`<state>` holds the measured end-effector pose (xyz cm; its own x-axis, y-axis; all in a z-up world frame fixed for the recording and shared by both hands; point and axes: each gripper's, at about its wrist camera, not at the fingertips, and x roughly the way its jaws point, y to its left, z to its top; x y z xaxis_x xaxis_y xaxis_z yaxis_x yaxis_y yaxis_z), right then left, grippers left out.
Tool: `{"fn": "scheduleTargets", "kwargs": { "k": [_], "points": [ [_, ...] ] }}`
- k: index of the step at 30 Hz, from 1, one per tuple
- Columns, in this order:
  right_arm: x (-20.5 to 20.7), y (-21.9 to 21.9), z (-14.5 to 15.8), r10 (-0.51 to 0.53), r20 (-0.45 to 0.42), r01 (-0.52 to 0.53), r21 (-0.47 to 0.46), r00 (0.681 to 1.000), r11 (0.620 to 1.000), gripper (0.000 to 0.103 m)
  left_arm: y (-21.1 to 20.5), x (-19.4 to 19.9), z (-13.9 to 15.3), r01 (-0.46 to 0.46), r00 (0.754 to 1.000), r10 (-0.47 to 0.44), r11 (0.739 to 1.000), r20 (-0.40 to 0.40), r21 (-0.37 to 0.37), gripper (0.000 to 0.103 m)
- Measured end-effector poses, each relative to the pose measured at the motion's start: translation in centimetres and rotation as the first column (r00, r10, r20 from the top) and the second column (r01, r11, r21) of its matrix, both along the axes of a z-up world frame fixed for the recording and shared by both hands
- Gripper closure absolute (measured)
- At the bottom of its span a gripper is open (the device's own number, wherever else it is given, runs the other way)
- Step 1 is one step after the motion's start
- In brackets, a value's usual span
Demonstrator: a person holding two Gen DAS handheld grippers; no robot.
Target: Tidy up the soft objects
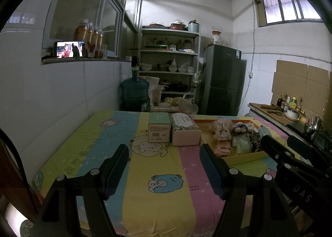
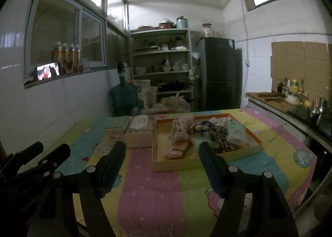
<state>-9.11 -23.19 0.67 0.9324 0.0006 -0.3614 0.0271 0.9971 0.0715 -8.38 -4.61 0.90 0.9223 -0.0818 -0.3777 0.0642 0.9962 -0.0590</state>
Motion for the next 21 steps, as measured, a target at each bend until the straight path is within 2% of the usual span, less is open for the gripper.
{"fn": "scheduleTargets", "kwargs": {
  "k": [21],
  "points": [
    [-0.02,0.18,0.01,0.001,0.001,-0.001,0.0,1.0,1.0,0.028,0.25,-0.06,0.11,0.002,1.0,-0.002,1.0,0.001,-0.005,0.032]
  ]
}}
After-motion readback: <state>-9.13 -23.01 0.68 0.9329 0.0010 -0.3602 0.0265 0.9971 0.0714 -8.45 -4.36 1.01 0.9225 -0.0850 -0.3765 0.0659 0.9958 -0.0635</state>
